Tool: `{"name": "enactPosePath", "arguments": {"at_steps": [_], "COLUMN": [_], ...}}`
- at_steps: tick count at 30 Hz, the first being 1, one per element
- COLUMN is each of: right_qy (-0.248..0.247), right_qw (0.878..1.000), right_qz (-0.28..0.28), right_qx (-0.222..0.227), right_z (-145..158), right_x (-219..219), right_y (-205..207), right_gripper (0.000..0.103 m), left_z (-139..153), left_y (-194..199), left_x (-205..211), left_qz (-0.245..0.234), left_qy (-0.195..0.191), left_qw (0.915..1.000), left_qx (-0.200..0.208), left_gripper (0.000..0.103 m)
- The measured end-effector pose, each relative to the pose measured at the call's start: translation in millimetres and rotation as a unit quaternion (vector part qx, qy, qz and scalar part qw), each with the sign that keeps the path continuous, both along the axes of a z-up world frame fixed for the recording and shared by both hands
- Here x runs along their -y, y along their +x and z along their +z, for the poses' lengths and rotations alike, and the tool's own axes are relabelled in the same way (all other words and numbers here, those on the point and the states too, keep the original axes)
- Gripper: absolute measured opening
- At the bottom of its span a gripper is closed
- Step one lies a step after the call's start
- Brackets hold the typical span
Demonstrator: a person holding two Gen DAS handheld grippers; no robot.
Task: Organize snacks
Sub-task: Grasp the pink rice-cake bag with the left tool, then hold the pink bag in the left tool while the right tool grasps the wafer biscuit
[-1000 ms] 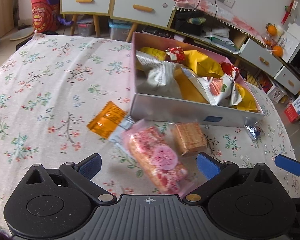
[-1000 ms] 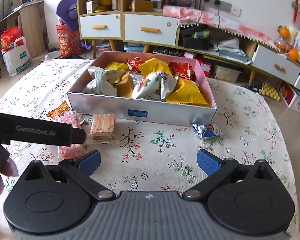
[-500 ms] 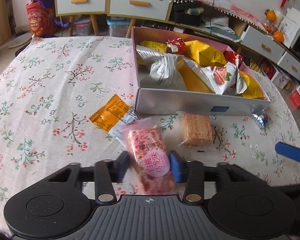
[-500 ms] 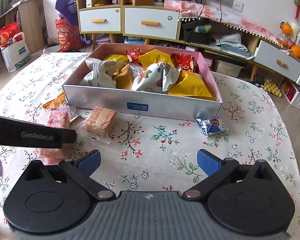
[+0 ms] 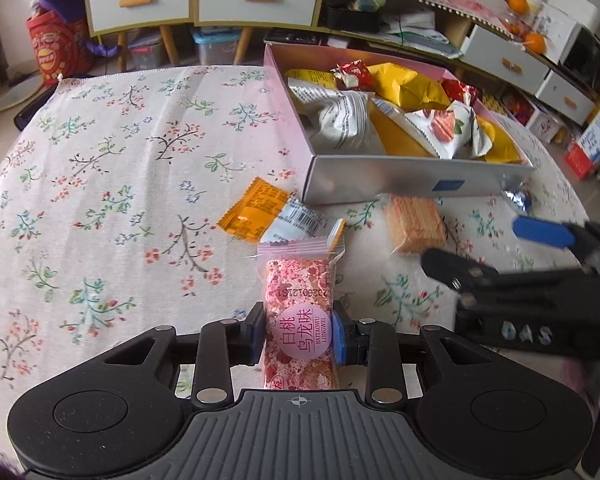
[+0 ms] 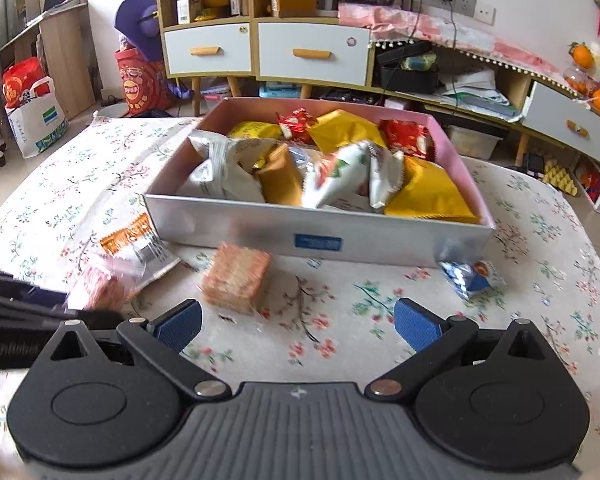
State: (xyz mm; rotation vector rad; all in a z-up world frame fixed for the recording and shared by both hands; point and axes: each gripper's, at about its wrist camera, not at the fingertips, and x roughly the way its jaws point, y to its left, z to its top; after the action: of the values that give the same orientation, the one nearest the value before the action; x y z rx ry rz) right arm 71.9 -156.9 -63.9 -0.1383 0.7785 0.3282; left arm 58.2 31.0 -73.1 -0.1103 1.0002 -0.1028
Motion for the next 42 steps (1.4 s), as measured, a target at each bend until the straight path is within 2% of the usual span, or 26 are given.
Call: {"name": "enactPosePath", "arguments": {"at_steps": [11,17,19,26,34,42], "right_qy": [0.013,0.024,0.025,-0.016,-0.013,-0.020], "right_qw": [1.000,0.999,0.999,0.999,1.000,0.999], "right_qz": [-0.001,-0.016,-0.024,-0.024,0.003,0.007], "right_qx": [-0.010,-0.025,-0.029,-0.019,-0.026,-0.042], "right_z": [-4,-9,-11,-11,-4,1], "right_x": [-25,-33,-33,-38,-38,-37], "right_y": [10,19,20,17,15,15], "right_gripper": [0.100,0.093,0.084,0.068,0.033,0.032], "left_z": [-2,-2,-2,-1,4,9], "left_y": [-9,-9,-9,-10,-8,-7], "left_x": [-19,-20,-21,-23,-20,-14], "left_qz": [-0.017,-0.021,-0.022,-0.022,-0.021,-0.023], "left_qy": [0.010,0.011,0.011,0.009,0.007,0.006], "left_qw": [0.9998,0.9997,0.9997,0.9997,0.9998,0.9997], "left_qx": [-0.001,-0.001,-0.001,-0.003,0.001,0.007], "left_gripper": [0.029,0.029,0.029,0.030,0.030,0.030]}}
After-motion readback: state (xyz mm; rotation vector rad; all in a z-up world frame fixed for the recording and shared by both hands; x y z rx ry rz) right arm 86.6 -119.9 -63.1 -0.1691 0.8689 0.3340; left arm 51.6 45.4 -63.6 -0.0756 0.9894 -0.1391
